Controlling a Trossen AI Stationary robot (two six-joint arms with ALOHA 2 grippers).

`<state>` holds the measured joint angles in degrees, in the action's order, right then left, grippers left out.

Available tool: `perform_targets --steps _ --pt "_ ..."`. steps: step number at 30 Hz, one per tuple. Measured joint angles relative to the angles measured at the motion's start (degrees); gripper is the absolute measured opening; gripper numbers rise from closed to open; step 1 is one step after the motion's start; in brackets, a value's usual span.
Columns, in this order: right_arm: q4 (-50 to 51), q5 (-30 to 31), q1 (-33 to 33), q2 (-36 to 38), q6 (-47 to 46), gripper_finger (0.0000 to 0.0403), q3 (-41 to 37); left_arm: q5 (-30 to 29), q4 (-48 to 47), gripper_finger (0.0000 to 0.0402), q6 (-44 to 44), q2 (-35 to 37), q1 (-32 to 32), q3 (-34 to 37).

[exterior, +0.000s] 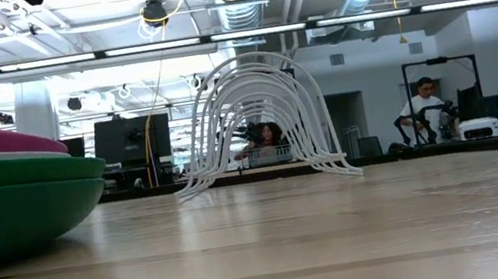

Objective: Sort dishes
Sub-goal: Put the orange plate on the dish rack

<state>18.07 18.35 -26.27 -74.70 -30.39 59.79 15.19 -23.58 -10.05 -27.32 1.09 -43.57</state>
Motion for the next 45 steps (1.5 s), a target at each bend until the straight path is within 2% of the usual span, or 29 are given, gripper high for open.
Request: perform_targets --steps 7,12,18,21,26,31,36,45 --pt "-7.8 -0.5 0.6 -8.4 -0.2 0.0 0.0 2.8 -5.8 0.0 -5.4 0.0 -2.6 0.0" --pt "-11.6 -4.7 1.9 -13.0 -0.2 0.0 1.8 2.4 -8.8 0.0 -8.4 0.0 -5.8 0.0" --pt "-15.0 -5.7 3.2 -20.3 -0.1 0.0 7.4 -1.1 -8.8 0.0 -11.1 -0.1 -10.0 1.0" --pt "-14.4 -9.7 3.8 -24.7 0.6 0.0 11.1 -3.5 -8.9 0.0 -11.6 -1.0 -11.8 1.4" --pt "-13.2 -16.0 5.1 -31.7 5.3 0.0 16.8 -3.8 -9.0 0.0 -10.9 -3.8 -14.1 1.4" --pt "-14.3 -16.5 7.0 -38.3 13.4 0.0 23.2 -3.8 -10.8 0.0 -11.5 -7.2 -16.6 1.4" --pt "-14.2 -16.8 7.5 -42.9 14.9 0.0 27.5 -4.3 -15.0 0.0 -12.4 -10.4 -19.9 1.5" --pt "-13.9 -16.9 4.8 -47.8 10.9 0.0 28.5 -13.8 -15.4 0.0 -18.6 -17.7 -27.5 1.5"
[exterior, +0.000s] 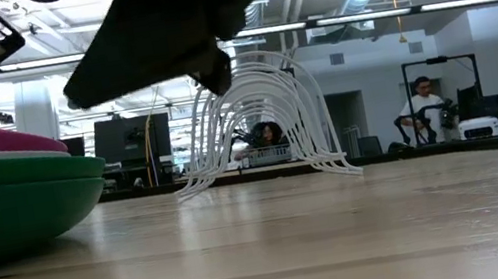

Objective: Sort dishes
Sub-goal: Put the orange plate on the dish rack

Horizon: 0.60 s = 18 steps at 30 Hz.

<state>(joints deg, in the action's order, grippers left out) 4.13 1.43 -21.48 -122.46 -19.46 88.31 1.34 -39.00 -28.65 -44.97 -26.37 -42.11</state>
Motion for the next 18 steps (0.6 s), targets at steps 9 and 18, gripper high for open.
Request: perform_targets --steps 9,18 --pt "-1.8 1.4 -1.2 1.5 -0.1 0.0 0.0 -5.9 0.1 0.0 -4.6 -10.9 -10.6 0.0" --pt "-4.8 5.0 0.3 1.2 -0.2 0.0 0.0 -2.3 0.4 0.0 -7.0 -16.8 -15.0 -0.1"
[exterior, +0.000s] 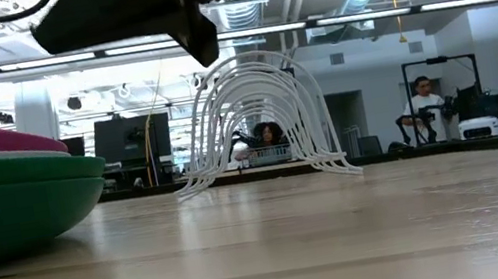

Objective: Sort dishes
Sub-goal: Put the orange plate on the dish rack

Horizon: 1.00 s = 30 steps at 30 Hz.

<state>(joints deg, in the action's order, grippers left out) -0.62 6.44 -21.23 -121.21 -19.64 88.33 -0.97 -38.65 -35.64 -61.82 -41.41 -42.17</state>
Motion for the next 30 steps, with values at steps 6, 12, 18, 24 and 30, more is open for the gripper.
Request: perform_targets --steps 6,12,18,24,30 --pt "-0.8 0.2 0.3 0.0 1.1 0.0 -0.7 -0.4 0.3 0.0 -0.9 -0.1 -0.1 0.0" --pt "-6.2 0.9 1.2 -0.1 1.6 0.0 -6.0 -0.9 1.6 0.0 -0.8 -0.1 -0.1 -0.1" --pt "-11.6 1.0 1.7 -0.1 1.7 0.0 -7.1 -1.1 2.3 0.0 -0.4 -0.1 0.0 -0.1" --pt "-13.5 1.0 1.5 -0.1 1.7 0.0 -7.2 -2.6 2.2 0.0 1.9 -0.1 0.0 -0.1" --pt "-18.9 -0.7 1.9 -4.6 0.5 0.0 -7.2 -3.5 2.1 0.0 2.3 -0.1 0.0 -0.1"
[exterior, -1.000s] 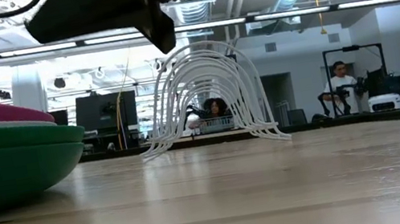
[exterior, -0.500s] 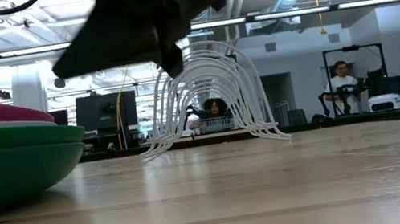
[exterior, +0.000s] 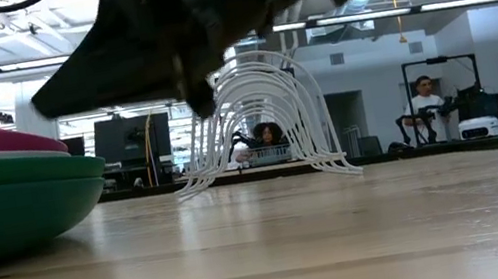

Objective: Sort dishes
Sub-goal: Put the orange plate on the dish rack

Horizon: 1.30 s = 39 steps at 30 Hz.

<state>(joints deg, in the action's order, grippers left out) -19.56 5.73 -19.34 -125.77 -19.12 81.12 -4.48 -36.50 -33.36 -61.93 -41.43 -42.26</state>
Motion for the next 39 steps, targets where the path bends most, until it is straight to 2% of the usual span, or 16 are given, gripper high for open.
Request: perform_targets --steps 10,19,30,39 --pt "-0.2 -1.3 0.8 -0.6 -1.0 0.0 0.2 -0.6 0.0 0.0 0.1 0.0 -0.1 0.0" --pt "-0.7 -1.3 0.8 -1.1 -1.0 0.0 0.3 -10.1 0.6 0.0 3.8 0.0 -0.1 0.0" --pt "-1.4 -1.3 1.1 -1.1 -0.9 0.0 0.3 -10.6 0.8 0.0 5.3 0.0 -0.1 0.1" --pt "-1.8 -1.3 1.0 -1.1 -0.9 0.0 0.3 -10.8 4.9 0.0 5.3 0.0 -0.1 5.1"
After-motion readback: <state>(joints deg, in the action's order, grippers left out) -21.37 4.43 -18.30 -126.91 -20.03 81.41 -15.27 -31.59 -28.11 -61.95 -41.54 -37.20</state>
